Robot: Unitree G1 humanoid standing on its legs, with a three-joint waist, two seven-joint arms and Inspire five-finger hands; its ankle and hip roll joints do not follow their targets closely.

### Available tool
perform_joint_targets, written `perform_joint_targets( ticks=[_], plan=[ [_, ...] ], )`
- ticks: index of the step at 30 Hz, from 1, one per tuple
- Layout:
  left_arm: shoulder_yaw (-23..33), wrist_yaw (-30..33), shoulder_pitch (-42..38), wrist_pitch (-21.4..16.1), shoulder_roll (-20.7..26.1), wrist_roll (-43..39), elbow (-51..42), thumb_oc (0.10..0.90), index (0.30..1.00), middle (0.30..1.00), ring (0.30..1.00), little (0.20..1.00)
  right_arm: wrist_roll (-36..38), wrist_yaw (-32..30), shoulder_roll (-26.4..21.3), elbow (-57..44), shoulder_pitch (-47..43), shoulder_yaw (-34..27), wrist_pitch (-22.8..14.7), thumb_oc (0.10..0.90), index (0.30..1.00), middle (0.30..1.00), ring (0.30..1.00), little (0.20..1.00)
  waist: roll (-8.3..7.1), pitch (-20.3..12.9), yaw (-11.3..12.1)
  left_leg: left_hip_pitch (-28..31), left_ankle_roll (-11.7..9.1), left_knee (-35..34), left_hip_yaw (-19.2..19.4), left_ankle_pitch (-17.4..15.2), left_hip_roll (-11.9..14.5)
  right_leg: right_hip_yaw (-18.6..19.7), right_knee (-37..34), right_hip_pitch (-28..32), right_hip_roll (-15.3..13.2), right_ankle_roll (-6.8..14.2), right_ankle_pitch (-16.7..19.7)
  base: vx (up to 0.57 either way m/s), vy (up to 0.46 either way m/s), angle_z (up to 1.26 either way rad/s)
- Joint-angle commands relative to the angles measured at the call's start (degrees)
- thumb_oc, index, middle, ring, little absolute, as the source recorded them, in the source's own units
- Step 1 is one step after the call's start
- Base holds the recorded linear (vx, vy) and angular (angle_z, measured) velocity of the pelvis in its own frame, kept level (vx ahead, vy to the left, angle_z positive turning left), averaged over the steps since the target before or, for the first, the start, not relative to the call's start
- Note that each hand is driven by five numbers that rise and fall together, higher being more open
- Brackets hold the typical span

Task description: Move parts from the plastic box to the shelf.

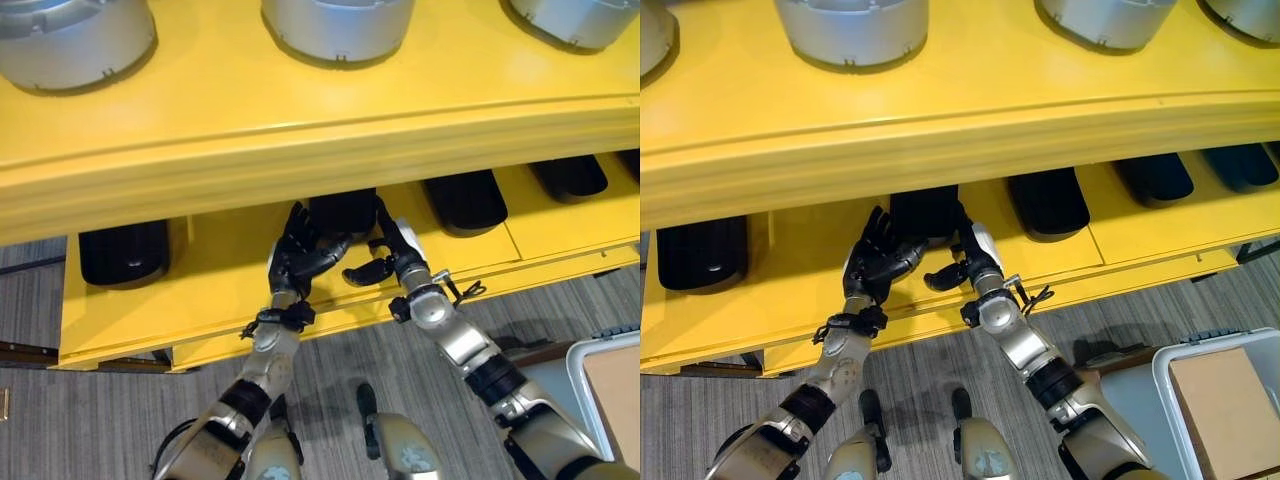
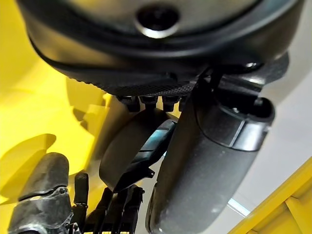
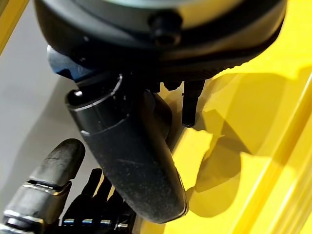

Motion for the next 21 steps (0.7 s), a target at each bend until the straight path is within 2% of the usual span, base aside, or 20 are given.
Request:
perform_joint_targets(
  ticks=[1,12,21],
  plan=[
    [-10.65,-4.25,-0.41,3.15,-11.77,7.15,-4.64,0.900,1.000,1.000,1.000,1.000,-2.77,3.27,-1.00,-9.79,-2.65,1.31,-5.58,0.900,1.000,1.000,1.000,1.000,1.45,-2.04,-2.22,-0.81,-0.82,4.26,-3.90,-5.51,3.18,-4.29,2.60,-0.03,0.57,-1.54,-5.54,0.00,0.000,0.00],
    [-11.29,-3.91,2.53,3.48,-9.30,8.66,-6.26,0.900,1.000,1.000,1.000,1.000,-4.53,8.59,-0.35,-8.35,-5.68,4.11,-7.76,0.900,1.000,1.000,1.000,1.000,1.44,-1.91,1.33,-1.32,-0.50,4.12,-6.20,-5.81,1.68,-6.79,2.20,0.56,-0.35,-1.34,-5.69,-0.01,-0.002,0.11],
    [-10.81,-4.09,4.34,4.11,-7.17,9.96,-7.41,0.900,1.000,1.000,1.000,1.000,-3.34,8.09,0.53,-7.47,-5.73,6.58,-7.41,0.900,1.000,1.000,1.000,1.000,1.26,-2.18,3.65,-1.08,-0.21,3.97,-7.54,-5.77,1.11,-8.21,2.02,1.52,-0.73,-1.36,-5.67,0.01,-0.011,0.07]
  ],
)
